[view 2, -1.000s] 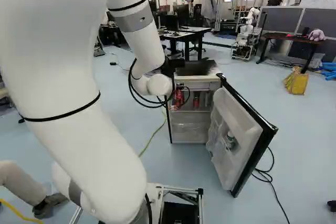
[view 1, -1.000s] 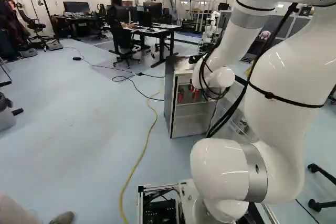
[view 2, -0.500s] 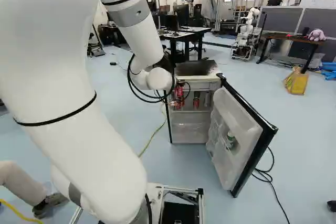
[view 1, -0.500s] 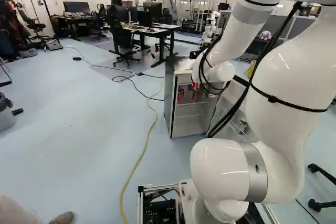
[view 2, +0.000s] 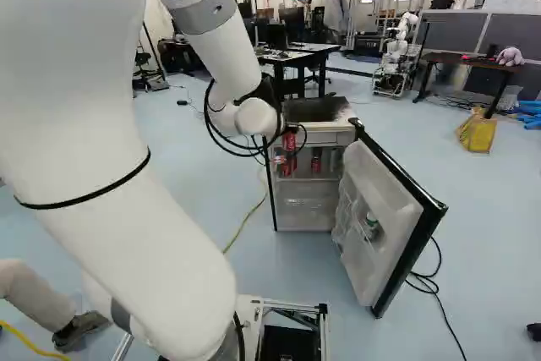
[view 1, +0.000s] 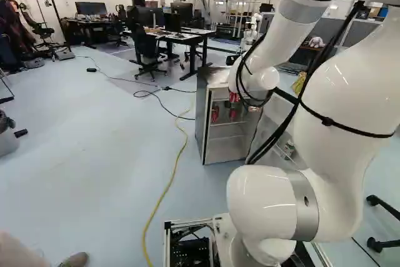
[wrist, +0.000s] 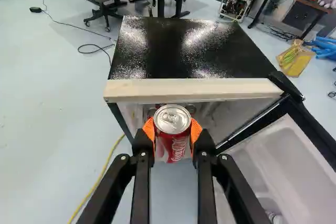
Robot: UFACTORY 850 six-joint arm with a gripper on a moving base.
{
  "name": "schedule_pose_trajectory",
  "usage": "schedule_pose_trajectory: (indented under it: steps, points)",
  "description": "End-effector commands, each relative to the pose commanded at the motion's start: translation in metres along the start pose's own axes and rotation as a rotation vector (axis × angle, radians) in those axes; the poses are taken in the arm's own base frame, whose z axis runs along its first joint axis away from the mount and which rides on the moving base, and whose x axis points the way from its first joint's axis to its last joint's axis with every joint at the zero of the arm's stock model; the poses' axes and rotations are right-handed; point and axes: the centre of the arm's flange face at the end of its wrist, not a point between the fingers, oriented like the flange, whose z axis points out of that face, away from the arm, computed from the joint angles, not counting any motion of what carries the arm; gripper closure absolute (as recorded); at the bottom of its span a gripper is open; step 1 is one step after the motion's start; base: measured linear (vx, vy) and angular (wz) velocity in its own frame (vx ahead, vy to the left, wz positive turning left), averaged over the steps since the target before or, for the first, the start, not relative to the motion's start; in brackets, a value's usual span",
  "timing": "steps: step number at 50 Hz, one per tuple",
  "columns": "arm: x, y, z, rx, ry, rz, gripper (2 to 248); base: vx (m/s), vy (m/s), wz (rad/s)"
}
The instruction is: Grab a drink from the fridge
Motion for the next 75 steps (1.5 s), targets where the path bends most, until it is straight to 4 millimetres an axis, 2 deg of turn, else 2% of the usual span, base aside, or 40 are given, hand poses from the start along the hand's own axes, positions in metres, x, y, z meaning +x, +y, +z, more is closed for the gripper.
schedule_pose_trajectory:
  steps: [40,75]
  points:
    - [0.045,0.004,0.003,-0.021,-0.01,0.027,164,0.0,0.0,0.0]
    - [0.09,0.006,0.015,-0.031,-0.018,0.054,164,0.0,0.0,0.0]
